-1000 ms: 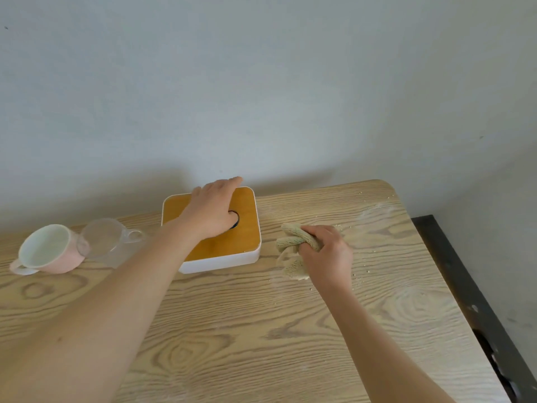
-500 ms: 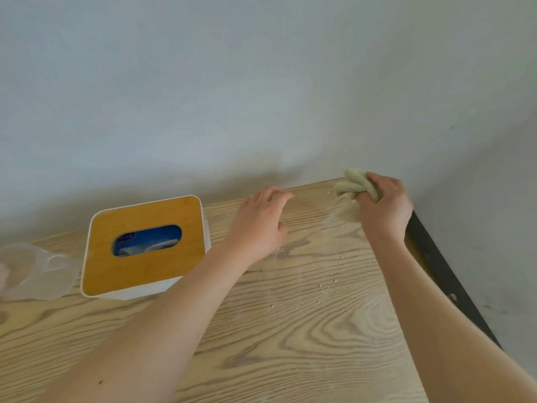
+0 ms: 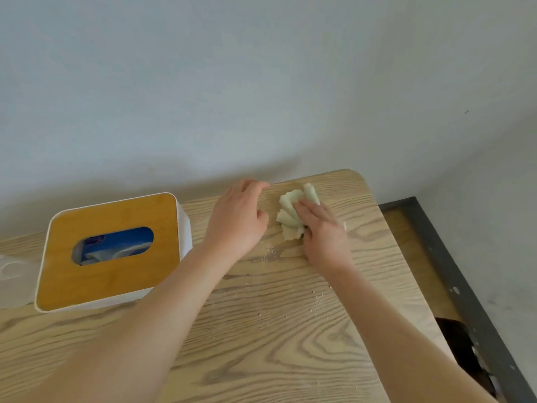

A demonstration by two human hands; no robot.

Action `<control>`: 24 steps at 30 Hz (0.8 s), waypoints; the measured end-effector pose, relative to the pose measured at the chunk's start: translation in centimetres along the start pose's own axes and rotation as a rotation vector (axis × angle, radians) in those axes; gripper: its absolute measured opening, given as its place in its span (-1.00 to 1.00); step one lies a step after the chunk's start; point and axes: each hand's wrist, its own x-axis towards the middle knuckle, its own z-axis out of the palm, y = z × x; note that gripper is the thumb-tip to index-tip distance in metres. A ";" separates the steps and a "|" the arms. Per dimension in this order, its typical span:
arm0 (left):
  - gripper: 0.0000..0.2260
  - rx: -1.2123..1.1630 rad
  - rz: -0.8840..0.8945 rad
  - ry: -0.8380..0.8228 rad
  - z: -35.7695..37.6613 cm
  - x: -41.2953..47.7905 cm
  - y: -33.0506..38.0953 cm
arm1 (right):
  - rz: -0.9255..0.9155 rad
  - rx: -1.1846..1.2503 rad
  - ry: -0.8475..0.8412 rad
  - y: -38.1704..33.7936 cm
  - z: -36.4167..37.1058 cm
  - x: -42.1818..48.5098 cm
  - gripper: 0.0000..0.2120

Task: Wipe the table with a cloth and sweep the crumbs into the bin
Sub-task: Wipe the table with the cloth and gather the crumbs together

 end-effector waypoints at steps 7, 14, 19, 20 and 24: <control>-0.53 -0.138 -0.052 0.104 0.9 -2.5 0.0 | -0.212 0.264 -0.079 -4.5 -0.1 -6.2 -0.59; -0.54 -0.044 -0.010 0.126 -4.0 -1.1 -2.0 | 0.216 0.122 0.092 -1.8 -2.4 3.3 -0.53; -0.55 0.120 -0.047 0.056 -5.1 -1.0 -3.8 | 0.084 -0.063 -0.160 -4.3 1.7 4.5 -0.59; -0.55 0.118 -0.048 0.062 -5.2 -1.1 -3.9 | 0.026 -0.059 -0.190 -5.3 2.5 4.4 -0.60; -0.58 0.104 -0.046 0.084 -5.5 -1.3 -3.6 | -0.286 -0.010 -0.257 -9.2 5.6 1.9 -0.54</control>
